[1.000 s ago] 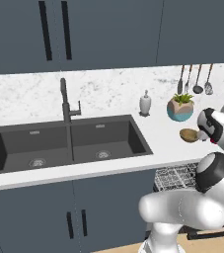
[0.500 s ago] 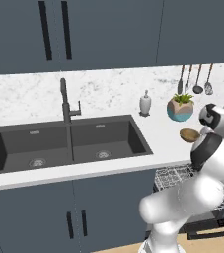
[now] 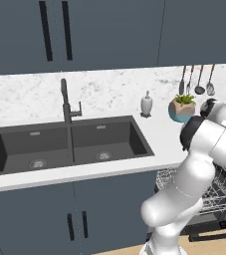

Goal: Pick up the cup and bowl from the counter, place them in the dishwasher, and close the dishwasher door.

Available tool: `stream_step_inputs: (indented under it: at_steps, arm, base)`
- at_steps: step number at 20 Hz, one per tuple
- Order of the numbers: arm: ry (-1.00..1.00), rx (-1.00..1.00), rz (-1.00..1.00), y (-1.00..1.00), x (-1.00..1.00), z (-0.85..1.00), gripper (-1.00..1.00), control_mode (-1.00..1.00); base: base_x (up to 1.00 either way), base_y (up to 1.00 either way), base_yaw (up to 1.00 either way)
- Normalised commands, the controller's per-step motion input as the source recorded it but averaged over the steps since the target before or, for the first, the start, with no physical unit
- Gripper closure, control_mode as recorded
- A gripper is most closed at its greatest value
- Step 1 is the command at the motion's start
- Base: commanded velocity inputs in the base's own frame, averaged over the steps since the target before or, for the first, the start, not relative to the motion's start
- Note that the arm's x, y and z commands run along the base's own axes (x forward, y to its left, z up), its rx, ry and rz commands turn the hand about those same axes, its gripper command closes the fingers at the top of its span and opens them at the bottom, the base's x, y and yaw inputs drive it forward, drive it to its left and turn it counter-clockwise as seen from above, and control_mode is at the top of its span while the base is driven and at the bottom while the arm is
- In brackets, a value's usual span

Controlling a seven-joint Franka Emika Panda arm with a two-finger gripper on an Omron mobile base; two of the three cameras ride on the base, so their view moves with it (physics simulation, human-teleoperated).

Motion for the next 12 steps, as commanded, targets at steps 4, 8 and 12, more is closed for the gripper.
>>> stream_step_inputs:
  at_steps: [4,8,12]
  arm:
    - [0.0,0.03,0.03,-0.54,0.26,-0.14,-1.0,-1.0]
    - [0.0,0.0,0.03,-0.29,0.33,-0.12,-1.0,-1.0]
    - [0.0,0.0,0.03,-0.21,0.42,-0.15,-1.0,-1.0]
  base:
    - [0.0,0.0,0.0]
    - [0.0,0.0,0.0]
    - [0.0,0.0,0.0]
